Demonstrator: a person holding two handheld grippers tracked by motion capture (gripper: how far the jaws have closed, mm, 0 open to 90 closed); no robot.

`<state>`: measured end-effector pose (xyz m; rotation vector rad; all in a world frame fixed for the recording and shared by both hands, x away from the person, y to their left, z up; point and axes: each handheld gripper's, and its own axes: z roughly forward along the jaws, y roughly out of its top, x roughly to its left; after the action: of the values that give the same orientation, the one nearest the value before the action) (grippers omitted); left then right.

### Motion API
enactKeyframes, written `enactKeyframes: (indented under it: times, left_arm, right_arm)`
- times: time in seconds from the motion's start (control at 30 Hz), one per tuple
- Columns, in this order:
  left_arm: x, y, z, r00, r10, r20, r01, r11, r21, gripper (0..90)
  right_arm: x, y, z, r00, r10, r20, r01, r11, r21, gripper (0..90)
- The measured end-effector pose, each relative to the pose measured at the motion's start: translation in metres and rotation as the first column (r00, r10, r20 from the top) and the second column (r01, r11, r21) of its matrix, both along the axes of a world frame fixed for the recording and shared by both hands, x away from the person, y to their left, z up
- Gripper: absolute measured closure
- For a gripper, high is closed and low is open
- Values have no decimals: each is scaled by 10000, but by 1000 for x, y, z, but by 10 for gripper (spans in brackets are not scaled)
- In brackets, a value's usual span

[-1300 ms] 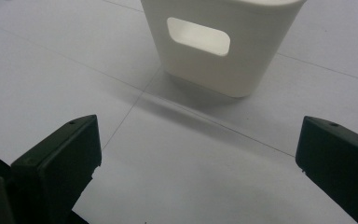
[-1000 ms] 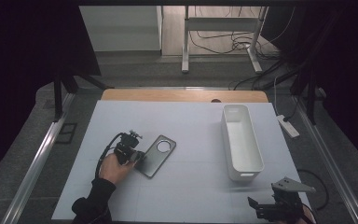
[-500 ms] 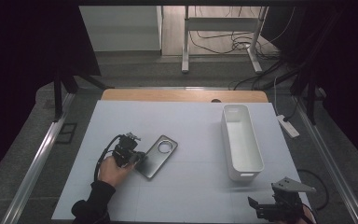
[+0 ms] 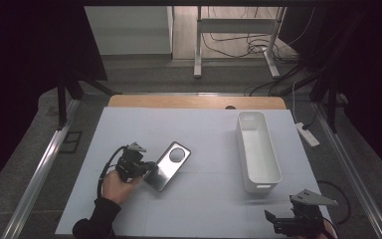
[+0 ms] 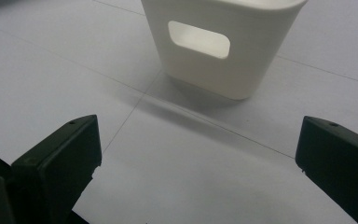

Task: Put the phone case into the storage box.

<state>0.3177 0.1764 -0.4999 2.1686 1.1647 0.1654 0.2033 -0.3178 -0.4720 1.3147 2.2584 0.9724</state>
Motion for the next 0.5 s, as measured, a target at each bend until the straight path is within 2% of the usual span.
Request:
enactKeyframes:
  times: [0.13, 0.5]
  left_arm:
    - [-8, 5, 5, 9994, 63, 336, -51, 9994, -331, 889]
    - [-32, 10, 13, 9963, 240, 821, -173, 9966, -808, 889]
  right_arm:
    - [0, 0, 0, 10000, 54, 32, -54, 10000, 24, 0]
    - [-1, 0, 1, 9999, 26, 143, -27, 10000, 50, 0]
